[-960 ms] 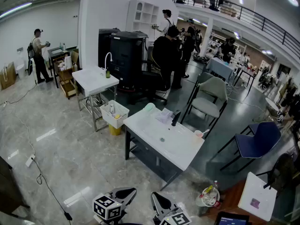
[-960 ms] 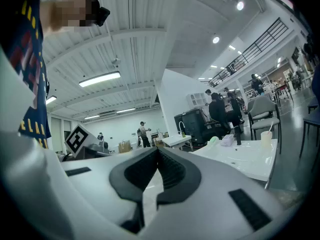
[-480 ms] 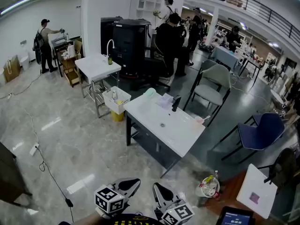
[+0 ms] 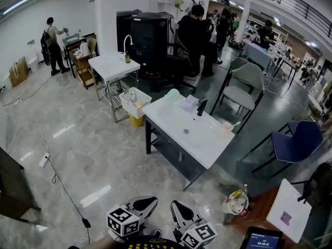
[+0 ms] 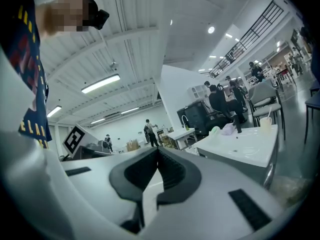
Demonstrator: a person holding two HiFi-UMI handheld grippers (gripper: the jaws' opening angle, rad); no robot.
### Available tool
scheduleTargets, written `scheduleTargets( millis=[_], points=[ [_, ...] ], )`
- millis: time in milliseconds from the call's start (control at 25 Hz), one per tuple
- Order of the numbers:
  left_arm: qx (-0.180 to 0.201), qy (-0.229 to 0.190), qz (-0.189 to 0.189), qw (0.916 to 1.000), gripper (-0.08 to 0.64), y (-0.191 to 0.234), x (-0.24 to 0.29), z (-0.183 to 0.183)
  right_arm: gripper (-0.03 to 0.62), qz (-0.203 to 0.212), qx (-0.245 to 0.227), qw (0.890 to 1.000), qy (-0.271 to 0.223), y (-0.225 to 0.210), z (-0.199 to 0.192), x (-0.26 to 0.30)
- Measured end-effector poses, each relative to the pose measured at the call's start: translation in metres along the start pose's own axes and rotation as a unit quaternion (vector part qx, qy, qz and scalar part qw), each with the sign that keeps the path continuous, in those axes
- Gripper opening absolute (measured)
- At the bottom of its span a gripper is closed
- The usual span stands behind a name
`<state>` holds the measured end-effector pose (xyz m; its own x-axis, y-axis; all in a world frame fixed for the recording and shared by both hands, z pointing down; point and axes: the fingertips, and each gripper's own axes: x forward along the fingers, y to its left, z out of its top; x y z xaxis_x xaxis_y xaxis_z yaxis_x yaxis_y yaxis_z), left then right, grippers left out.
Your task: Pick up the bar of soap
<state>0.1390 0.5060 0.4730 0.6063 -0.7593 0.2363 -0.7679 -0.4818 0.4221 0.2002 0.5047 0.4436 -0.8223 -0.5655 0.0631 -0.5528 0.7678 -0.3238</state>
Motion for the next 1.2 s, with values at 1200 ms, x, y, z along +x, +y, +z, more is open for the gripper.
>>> scheduleTargets(
  millis=[1200],
  points=[
    [-0.003, -0.005, -0.050, 0.9987, 0.015, 0.217, 0.036, 0.111, 0.009, -0.053, -0.007, 0.998, 0.027, -0.045, 0.027, 0.246]
  ],
)
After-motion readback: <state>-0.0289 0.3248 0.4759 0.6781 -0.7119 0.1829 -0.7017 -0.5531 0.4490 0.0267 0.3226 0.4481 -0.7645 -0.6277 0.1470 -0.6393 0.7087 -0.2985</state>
